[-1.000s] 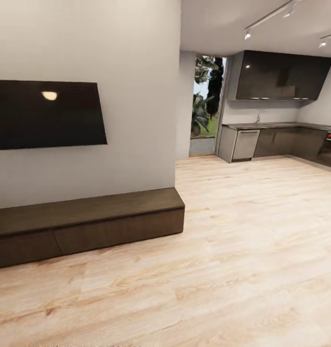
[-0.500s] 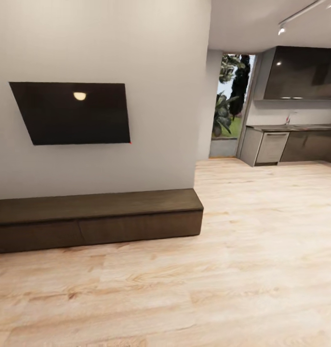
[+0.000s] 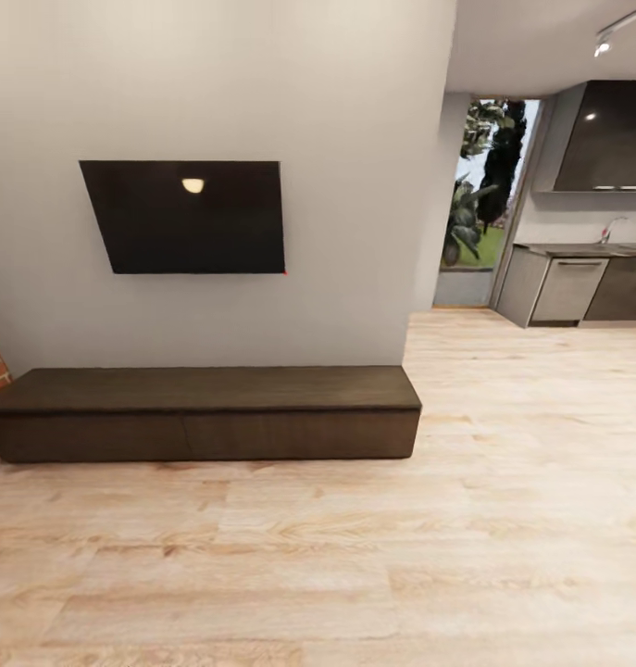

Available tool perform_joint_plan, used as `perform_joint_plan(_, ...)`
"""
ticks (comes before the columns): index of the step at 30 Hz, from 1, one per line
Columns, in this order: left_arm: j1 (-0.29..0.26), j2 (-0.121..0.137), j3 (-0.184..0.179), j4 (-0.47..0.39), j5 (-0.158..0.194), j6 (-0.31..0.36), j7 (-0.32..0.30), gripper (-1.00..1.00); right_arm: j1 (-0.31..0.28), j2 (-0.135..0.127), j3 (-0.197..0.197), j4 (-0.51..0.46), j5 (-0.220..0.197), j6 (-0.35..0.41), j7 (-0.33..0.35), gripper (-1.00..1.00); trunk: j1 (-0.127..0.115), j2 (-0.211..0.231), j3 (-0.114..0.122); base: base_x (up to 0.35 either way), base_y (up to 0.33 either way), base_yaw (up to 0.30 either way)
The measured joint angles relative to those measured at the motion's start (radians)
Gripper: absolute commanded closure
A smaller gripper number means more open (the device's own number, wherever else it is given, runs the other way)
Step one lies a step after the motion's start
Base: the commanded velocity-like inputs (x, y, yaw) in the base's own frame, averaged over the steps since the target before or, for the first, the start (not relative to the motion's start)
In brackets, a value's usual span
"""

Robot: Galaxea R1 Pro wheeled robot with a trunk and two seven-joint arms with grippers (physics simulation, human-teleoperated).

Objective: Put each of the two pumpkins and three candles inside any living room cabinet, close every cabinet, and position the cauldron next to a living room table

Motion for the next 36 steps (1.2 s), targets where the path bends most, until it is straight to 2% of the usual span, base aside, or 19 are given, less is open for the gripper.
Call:
perform_joint_plan(22,0.000,0.007,-0.004,-0.039,-0.009,-0.003,0.000,-1.00,0.000,0.000,-0.002,-0.004,-0.005,0.004,-0.002,-1.00,0.000,0.000,0.000,0.066,0.079,-0.010)
perform_joint_plan(36,-0.001,-0.004,-0.003,-0.204,-0.007,0.016,0.007,-1.00,0.000,0.000,-0.002,-0.010,-0.004,0.005,-0.002,-1.00,0.000,0.000,0.000,0.005,0.003,0.000)
